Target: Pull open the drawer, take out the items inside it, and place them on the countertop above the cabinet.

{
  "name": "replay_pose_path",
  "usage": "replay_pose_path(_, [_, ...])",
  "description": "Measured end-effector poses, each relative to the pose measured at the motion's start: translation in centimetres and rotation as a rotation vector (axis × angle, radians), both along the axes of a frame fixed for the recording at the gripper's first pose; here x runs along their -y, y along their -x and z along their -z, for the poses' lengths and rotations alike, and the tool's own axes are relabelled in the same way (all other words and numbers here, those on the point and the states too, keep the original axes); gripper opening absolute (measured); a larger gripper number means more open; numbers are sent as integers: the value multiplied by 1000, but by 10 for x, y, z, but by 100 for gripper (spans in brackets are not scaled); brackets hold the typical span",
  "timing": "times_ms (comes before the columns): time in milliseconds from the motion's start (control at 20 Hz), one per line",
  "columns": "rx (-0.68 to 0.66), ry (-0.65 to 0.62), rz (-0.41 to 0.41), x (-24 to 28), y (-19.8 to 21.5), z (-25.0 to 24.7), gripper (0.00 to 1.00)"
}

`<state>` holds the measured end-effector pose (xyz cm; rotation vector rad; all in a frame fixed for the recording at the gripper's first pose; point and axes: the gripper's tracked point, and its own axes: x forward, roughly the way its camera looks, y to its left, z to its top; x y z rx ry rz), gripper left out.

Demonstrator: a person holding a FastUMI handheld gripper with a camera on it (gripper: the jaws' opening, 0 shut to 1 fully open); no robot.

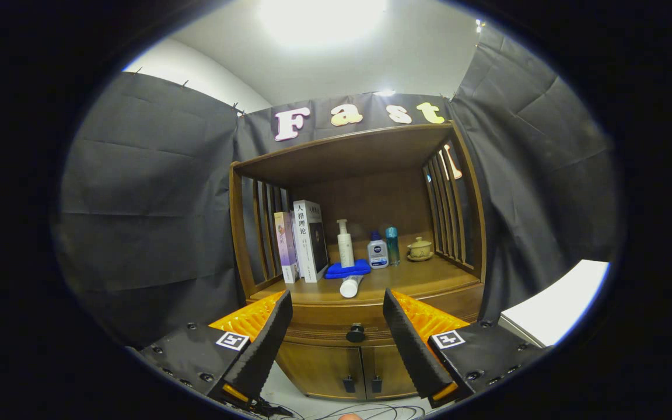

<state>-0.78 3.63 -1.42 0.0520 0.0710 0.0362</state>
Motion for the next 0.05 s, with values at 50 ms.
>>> replay_pose_path(50, [-2, -1, -1, -1, 0, 1, 98])
